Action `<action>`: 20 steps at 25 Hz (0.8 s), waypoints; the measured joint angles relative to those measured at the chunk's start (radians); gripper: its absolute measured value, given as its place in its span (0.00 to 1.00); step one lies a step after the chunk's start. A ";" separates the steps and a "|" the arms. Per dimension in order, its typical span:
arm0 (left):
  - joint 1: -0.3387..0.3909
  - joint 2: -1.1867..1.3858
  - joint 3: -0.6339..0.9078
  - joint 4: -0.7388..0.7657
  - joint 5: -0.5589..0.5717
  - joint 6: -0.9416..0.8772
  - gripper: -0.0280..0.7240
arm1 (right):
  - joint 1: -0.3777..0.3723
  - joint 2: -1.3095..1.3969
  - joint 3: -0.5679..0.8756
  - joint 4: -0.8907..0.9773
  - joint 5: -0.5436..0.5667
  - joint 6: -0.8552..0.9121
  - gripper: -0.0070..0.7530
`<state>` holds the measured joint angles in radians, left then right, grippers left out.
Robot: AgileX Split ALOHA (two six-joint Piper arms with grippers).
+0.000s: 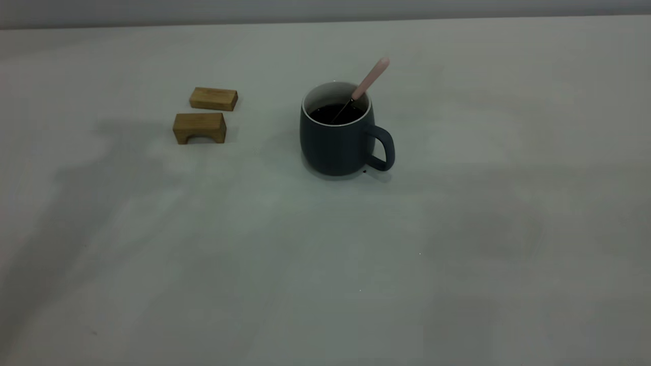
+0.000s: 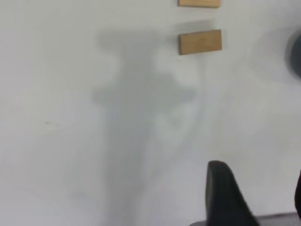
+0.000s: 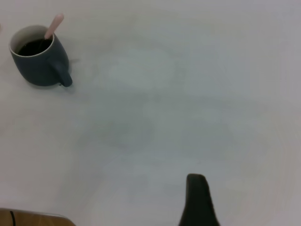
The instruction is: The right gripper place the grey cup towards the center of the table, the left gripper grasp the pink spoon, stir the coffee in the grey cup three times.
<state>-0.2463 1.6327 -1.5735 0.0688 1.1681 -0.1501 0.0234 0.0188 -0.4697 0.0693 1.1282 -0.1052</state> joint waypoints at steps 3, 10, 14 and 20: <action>0.000 -0.162 0.141 0.047 0.000 0.014 0.59 | 0.000 0.000 0.000 0.000 0.000 0.000 0.79; 0.001 -0.633 0.574 0.089 0.000 0.019 0.59 | 0.000 0.000 0.000 0.000 0.000 0.000 0.79; 0.034 -0.894 0.767 0.068 0.000 0.069 0.59 | 0.000 0.000 0.000 0.000 0.000 0.000 0.79; 0.124 -1.241 0.958 -0.012 -0.028 0.090 0.59 | 0.000 0.000 0.000 0.000 0.000 0.000 0.79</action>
<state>-0.1224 0.3921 -0.6152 0.0568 1.1403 -0.0601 0.0234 0.0188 -0.4697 0.0693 1.1282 -0.1052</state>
